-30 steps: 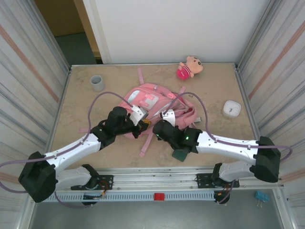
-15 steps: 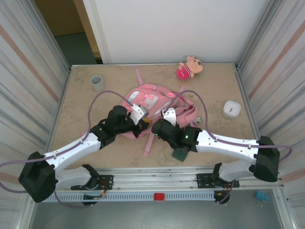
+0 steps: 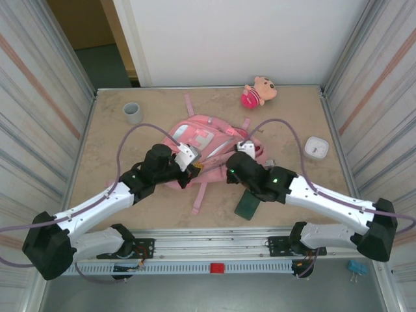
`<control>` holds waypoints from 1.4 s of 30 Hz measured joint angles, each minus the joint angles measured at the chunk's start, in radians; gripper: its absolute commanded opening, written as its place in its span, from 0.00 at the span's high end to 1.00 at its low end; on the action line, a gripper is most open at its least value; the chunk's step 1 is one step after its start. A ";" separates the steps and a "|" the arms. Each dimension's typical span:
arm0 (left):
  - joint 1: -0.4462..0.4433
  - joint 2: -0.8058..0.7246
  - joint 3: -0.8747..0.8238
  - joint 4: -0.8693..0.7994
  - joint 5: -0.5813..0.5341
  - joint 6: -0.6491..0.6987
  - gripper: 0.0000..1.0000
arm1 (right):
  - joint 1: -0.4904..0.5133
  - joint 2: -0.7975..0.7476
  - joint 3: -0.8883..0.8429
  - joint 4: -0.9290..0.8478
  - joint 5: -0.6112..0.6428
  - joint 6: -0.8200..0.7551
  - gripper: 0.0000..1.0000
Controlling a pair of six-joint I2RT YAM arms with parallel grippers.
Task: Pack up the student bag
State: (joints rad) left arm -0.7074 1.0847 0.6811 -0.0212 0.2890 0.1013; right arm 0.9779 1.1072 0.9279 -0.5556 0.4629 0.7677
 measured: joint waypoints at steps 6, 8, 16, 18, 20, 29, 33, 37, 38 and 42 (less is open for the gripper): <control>0.002 -0.008 -0.003 -0.013 0.008 -0.001 1.00 | -0.053 -0.039 -0.024 -0.006 -0.132 -0.064 0.64; 0.003 -0.008 -0.003 -0.010 0.011 -0.014 1.00 | -0.032 -0.049 -0.024 0.005 -0.170 -0.071 0.59; 0.008 0.005 -0.003 0.021 0.050 -0.123 1.00 | 0.089 -0.044 -0.030 0.106 -0.232 0.042 0.44; 0.008 0.017 -0.002 0.026 0.060 -0.144 1.00 | 0.097 -0.010 -0.028 0.129 -0.217 0.071 0.44; 0.008 0.025 -0.002 0.026 0.068 -0.155 1.00 | 0.100 0.027 -0.024 0.132 -0.193 0.090 0.44; 0.015 0.032 0.000 0.036 0.086 -0.181 1.00 | 0.103 0.159 0.069 0.069 -0.037 0.124 0.63; 0.015 0.032 0.001 0.053 0.087 -0.188 1.00 | 0.115 0.183 0.112 0.004 0.037 0.123 0.70; 0.014 0.032 0.003 0.056 0.087 -0.188 1.00 | 0.117 0.184 0.122 -0.015 0.065 0.118 0.79; 0.014 0.032 0.003 0.055 0.087 -0.188 1.00 | 0.117 0.183 0.121 -0.017 0.072 0.117 0.81; 0.014 0.032 0.004 0.056 0.086 -0.188 1.00 | 0.115 0.173 0.121 -0.018 0.068 0.113 0.86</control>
State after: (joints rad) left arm -0.6930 1.1168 0.6853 0.0349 0.3752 -0.0868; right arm 1.0927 1.2800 1.0489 -0.5732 0.5312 0.8810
